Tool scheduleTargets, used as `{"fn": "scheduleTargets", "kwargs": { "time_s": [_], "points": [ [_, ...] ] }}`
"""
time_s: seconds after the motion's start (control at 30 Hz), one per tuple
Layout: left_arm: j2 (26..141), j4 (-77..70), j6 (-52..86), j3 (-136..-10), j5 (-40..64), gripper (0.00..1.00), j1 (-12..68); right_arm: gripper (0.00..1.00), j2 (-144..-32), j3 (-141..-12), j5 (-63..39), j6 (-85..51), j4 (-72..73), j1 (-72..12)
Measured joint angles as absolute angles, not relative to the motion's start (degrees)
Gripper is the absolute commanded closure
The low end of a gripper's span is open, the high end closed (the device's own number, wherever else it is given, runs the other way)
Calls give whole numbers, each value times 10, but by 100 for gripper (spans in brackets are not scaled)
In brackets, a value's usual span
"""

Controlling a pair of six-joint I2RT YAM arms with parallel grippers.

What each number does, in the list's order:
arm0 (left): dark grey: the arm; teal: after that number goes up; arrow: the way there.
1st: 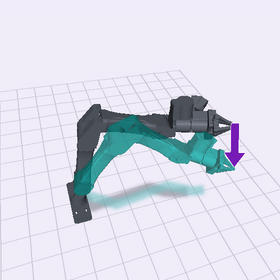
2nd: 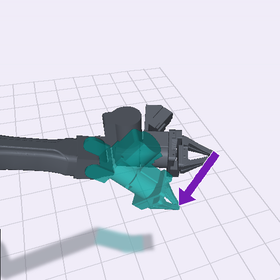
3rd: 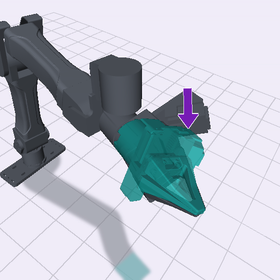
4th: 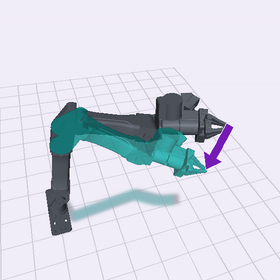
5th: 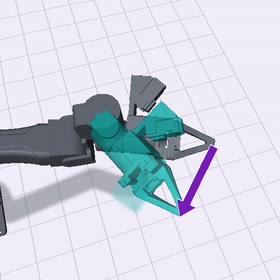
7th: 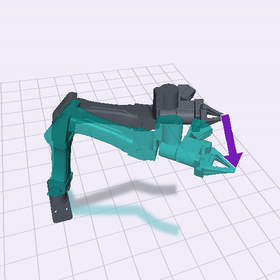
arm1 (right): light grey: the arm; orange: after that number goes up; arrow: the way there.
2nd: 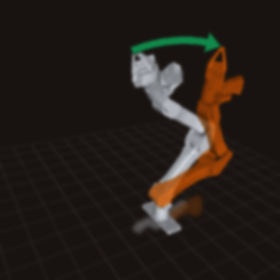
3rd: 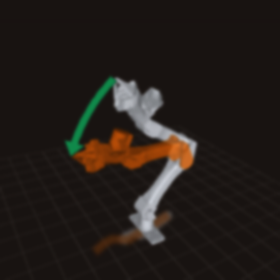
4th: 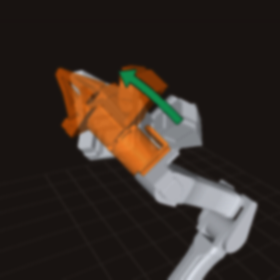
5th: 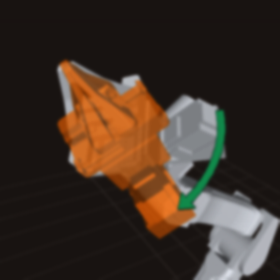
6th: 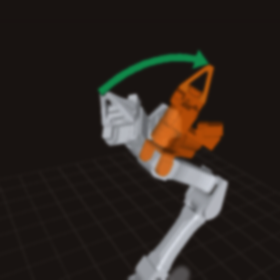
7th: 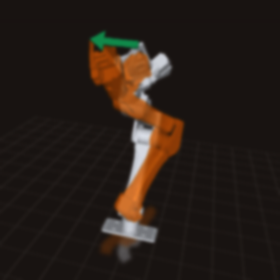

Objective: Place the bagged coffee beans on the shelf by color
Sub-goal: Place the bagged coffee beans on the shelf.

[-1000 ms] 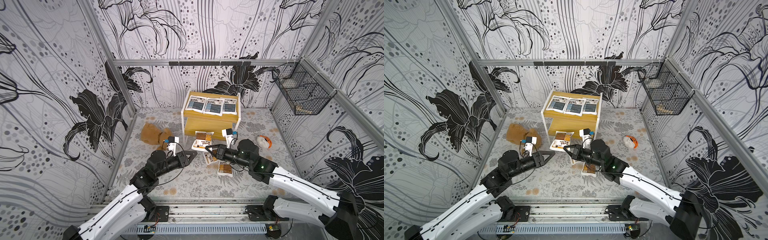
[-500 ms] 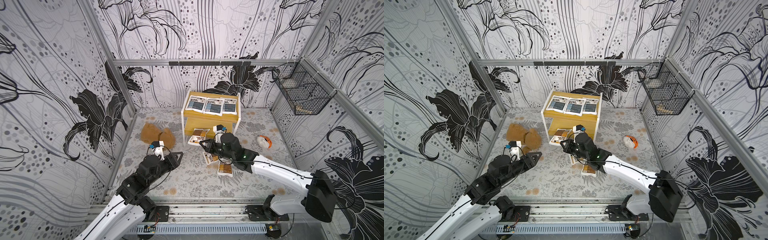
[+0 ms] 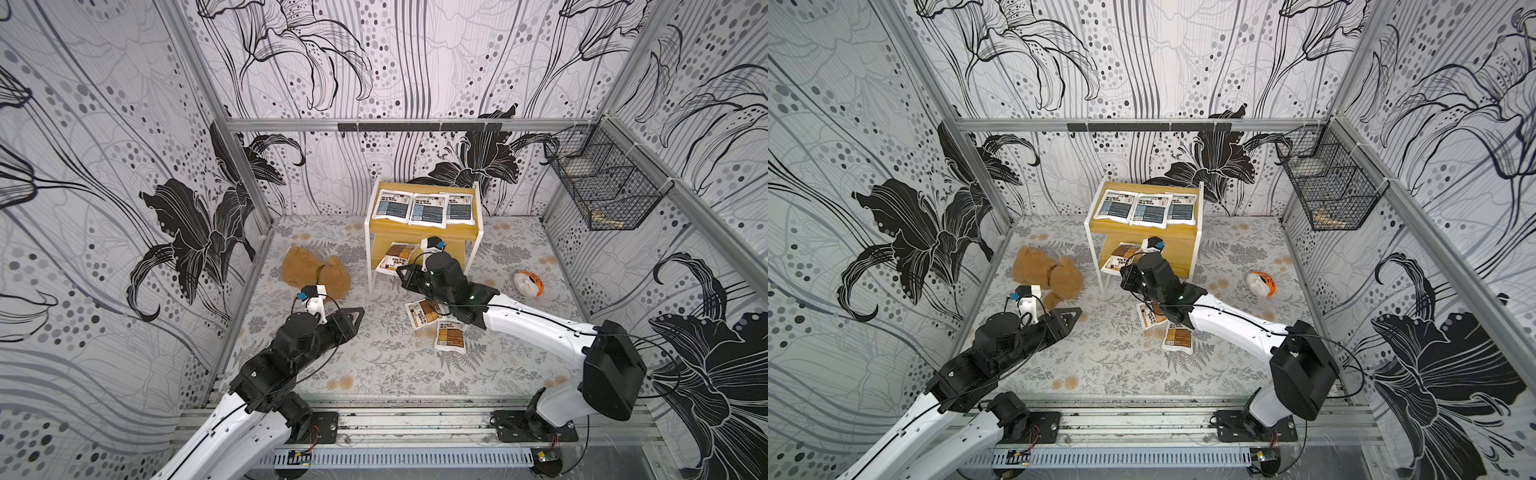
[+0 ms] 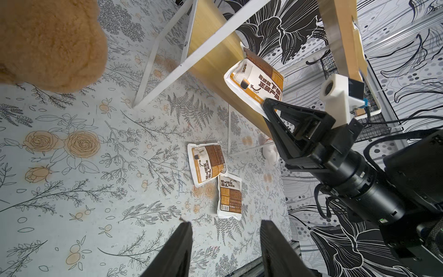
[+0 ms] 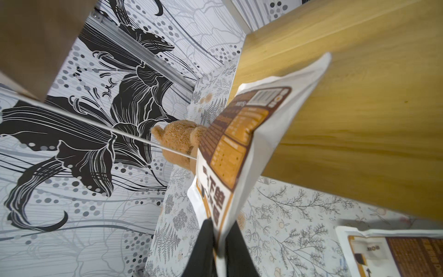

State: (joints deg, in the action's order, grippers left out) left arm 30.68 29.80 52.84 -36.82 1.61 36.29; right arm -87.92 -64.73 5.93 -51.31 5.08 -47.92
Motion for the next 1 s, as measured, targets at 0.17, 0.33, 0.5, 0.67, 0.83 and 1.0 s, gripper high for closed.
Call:
{"fn": "scheduleTargets", "kwargs": {
  "time_s": [0.17, 0.33, 0.5, 0.67, 0.83, 1.0],
  "points": [
    [301, 306, 528, -364, 16, 49, 363, 89, -902, -665, 70, -509, 46, -479],
    [297, 307, 528, -360, 15, 49, 363, 66, -925, -674, 70, -500, 40, -472],
    [293, 307, 529, -352, 15, 49, 363, 43, -934, -674, 74, -500, 31, -460],
    [293, 307, 529, -342, 15, 49, 363, 32, -934, -675, 80, -500, 23, -458],
    [293, 305, 531, -337, 15, 50, 363, 25, -929, -674, 82, -500, 14, -458],
    [292, 298, 533, -329, 17, 49, 363, 24, -893, -661, 70, -503, 7, -458]
  ]
}}
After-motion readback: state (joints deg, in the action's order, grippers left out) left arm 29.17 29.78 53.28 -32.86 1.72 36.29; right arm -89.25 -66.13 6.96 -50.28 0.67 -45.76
